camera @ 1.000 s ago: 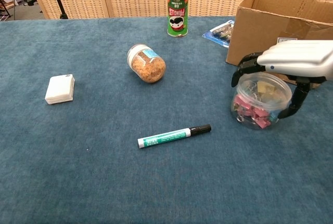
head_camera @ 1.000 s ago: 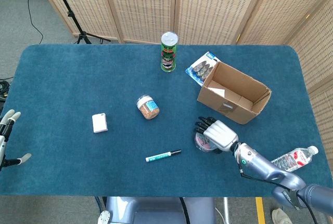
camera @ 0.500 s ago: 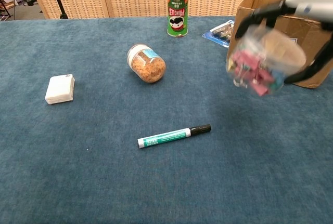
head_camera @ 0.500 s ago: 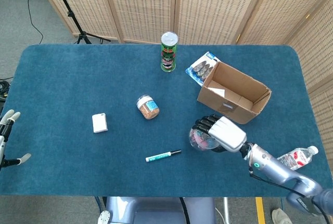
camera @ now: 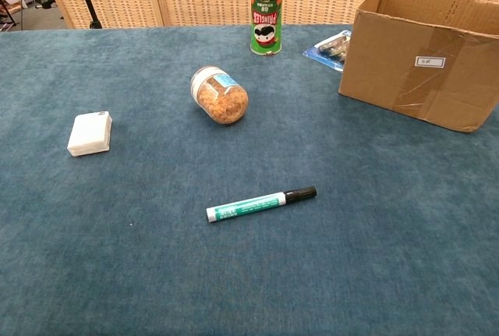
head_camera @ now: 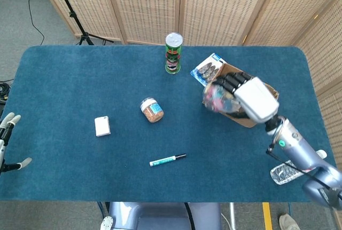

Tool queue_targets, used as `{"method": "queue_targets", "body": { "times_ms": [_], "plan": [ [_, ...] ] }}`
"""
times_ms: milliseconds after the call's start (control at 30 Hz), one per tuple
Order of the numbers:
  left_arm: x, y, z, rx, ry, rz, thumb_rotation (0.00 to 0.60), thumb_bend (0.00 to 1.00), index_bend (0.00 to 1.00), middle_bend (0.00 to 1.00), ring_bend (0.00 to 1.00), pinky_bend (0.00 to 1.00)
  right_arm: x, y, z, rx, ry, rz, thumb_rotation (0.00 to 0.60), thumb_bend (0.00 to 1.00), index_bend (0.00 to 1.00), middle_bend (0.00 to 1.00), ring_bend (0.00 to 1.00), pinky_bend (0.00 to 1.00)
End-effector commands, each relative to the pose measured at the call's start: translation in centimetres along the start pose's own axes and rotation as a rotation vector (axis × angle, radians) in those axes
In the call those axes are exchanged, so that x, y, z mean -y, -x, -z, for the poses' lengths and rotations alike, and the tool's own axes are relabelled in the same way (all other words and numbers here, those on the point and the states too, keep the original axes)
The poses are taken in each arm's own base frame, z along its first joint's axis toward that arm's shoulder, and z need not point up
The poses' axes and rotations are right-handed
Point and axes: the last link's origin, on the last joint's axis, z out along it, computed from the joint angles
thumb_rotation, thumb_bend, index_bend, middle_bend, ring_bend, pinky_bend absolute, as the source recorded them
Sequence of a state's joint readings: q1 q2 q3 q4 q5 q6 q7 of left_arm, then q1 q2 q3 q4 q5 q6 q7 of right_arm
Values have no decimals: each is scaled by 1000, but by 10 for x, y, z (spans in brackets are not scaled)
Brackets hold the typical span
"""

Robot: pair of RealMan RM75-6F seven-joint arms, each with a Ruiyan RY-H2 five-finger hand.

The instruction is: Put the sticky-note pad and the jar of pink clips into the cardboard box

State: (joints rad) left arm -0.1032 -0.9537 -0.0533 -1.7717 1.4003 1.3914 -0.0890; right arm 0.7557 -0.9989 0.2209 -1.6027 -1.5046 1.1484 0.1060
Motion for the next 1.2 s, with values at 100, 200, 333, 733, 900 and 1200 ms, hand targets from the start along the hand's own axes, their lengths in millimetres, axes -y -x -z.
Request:
{"method": "queue_targets", "body": {
  "times_ms": [100, 200, 333, 733, 900, 1200],
  "plan": [
    [1, -2, 0, -4, -6, 10, 600, 0, 0, 0, 0, 0, -19, 13, -39, 30, 121, 38, 600, 569, 605, 632, 513, 531],
    [3, -3, 0, -4, -12, 16, 600, 0, 0, 0, 0, 0, -27, 25, -41, 66, 153, 68, 600, 569, 606, 632, 514, 531],
    [5, -3, -3, 4, -20, 20, 600, 0, 0, 0, 0, 0, -35, 37, -39, 104, 177, 83, 600, 569, 607, 634, 514, 531],
    [4, -1, -6, 17, -20, 13, 600, 0, 0, 0, 0, 0, -47, 54, -22, 165, 179, 129, 600, 569, 607, 634, 514, 531],
    [4, 0, -6, 20, -20, 10, 600, 0, 0, 0, 0, 0, -54, 62, -18, 183, 194, 149, 600, 569, 607, 634, 514, 531],
    [3, 1, -6, 29, -19, 14, 600, 0, 0, 0, 0, 0, -54, 80, -11, 238, 167, 193, 600, 569, 607, 622, 514, 531]
  ]
}}
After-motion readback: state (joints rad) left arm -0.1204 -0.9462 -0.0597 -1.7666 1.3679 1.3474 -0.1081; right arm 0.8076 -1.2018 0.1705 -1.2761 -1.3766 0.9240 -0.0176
